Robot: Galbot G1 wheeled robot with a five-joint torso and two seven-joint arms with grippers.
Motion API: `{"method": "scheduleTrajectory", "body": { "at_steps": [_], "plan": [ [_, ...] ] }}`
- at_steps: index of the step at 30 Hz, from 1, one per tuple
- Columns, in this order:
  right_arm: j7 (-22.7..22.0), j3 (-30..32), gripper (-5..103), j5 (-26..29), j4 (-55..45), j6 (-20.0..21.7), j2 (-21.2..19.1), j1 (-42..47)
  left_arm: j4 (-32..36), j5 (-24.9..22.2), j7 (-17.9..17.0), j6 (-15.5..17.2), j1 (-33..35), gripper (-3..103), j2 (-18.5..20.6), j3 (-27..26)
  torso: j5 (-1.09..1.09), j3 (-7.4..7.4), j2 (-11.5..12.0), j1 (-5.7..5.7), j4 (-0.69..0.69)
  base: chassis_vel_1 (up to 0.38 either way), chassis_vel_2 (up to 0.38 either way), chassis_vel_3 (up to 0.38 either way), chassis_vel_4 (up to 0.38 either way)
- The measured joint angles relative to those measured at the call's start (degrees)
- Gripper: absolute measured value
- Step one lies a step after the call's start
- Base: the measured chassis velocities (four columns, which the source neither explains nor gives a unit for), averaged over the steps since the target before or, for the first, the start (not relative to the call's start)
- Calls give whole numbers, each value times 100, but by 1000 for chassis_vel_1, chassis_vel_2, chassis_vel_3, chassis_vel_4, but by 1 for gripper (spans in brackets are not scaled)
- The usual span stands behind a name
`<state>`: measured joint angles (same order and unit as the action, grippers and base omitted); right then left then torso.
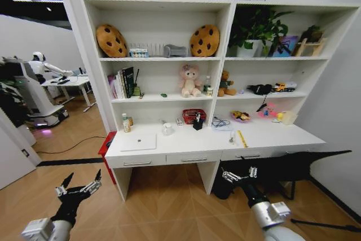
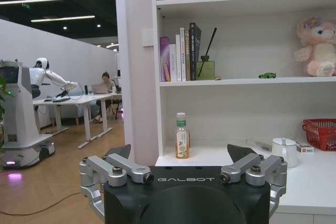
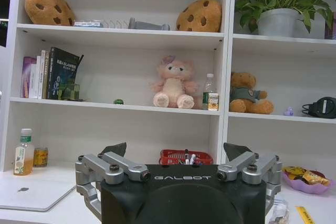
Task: Organize the objects on the table.
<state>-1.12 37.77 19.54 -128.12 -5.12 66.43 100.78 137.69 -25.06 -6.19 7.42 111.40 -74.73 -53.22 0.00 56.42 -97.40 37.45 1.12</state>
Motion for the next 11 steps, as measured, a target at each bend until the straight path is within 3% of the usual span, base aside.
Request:
{"method": "scheduleTrajectory", "body": {
  "at_steps": [11],
  "plan": [
    [0, 0, 100, 0, 0, 0, 0, 0, 0, 0, 0, 0, 0, 100, 0, 0, 0, 0, 0, 0, 0, 0, 0, 0, 0]
  ]
}}
